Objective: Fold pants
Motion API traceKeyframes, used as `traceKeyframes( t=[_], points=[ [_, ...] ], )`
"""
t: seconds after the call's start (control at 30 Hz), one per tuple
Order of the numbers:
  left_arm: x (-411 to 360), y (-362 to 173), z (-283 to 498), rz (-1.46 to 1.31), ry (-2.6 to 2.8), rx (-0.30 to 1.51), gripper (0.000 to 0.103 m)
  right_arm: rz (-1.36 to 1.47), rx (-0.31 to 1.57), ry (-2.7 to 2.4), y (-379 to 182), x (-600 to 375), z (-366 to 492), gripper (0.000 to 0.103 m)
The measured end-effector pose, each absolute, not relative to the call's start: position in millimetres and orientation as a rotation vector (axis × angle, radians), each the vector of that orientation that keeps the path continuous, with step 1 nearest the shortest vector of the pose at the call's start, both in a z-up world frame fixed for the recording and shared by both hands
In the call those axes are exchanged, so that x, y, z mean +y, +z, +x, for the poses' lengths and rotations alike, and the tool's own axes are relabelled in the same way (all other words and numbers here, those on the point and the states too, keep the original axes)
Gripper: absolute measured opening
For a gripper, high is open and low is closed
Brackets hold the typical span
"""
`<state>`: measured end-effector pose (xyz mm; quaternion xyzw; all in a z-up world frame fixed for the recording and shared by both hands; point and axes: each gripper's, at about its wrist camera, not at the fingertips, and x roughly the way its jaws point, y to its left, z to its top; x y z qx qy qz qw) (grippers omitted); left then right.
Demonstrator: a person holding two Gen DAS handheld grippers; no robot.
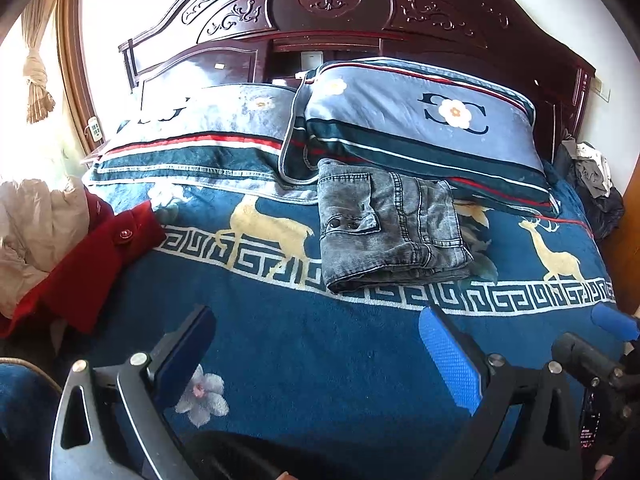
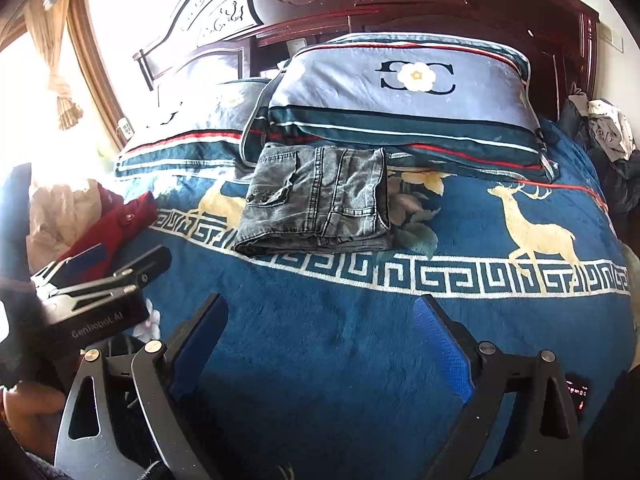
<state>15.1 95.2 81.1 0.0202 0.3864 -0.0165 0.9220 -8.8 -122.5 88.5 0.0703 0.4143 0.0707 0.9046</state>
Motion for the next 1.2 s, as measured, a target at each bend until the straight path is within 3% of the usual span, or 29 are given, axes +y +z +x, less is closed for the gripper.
traceKeyframes(
  t=[1.2],
  points=[
    [85, 86, 10, 0.052, -0.049, 0.787, 0.103, 0.139, 0.825, 0.150, 102, -118, -12, 0.094]
  ],
)
